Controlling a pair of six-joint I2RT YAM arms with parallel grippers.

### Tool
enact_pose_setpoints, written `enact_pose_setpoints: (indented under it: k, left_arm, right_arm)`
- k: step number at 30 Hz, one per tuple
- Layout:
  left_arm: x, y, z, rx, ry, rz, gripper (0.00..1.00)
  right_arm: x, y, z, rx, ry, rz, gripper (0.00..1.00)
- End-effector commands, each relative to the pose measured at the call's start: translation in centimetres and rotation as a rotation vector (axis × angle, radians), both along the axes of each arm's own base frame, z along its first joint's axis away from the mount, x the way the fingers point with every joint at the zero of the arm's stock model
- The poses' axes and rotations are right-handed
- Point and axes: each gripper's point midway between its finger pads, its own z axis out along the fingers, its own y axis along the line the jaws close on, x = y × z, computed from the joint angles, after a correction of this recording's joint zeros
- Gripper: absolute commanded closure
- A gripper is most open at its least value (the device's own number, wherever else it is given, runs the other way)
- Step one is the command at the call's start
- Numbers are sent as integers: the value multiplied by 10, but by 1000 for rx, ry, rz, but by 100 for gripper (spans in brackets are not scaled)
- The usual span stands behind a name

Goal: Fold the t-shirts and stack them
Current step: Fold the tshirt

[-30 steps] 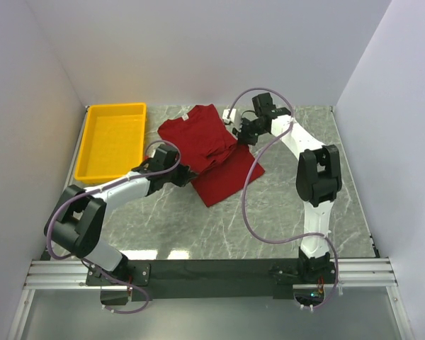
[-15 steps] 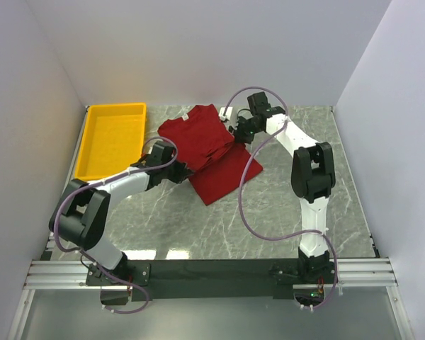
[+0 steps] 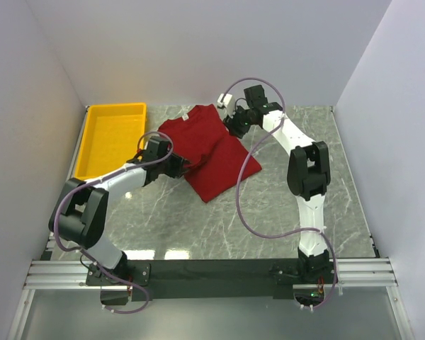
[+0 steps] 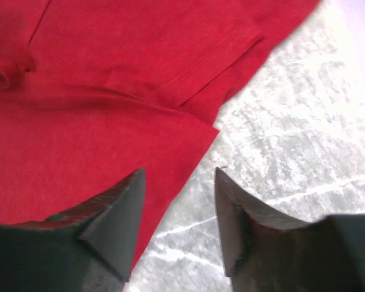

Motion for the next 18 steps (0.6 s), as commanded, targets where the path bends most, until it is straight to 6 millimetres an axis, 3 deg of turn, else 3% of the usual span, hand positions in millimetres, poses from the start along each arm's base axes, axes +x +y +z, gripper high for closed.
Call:
enact_pose_setpoints:
  k: [1,6,10,12,13,14,15,16,18]
  left_arm:
    - [19,0,30,2,-76,1,60]
    - [28,16,53,53,-137,19,45]
    - [35,26,79,109,-245,-26,45]
    - [33,27,87,162,-301,-89,43]
    - [30,26,92,174,-328,-118,43]
    - [27,26,93,208,-355,-166,42]
    - [19,28,87,228,-331,-183,41]
    - [12,31,87,244,-331,-195,41]
    - [-3,31,80,260,-323,-225,39]
  right_arm:
    - [26,14,32,82,-64,-132,42]
    - [33,8,46,103,-89,-206,41]
    - [17,1,54,120,-54,-195,41]
    - [-1,-2,43,112,1,-144,42]
    - [-8,-4,52,114,-13,-108,42]
    - [-27,-9,40,99,52,-71,42]
    - [-42,-5,42,137,85,-1,42]
    - [-51,-13,50,148,86,24,41]
    - [-78,-21,39,150,144,106,41]
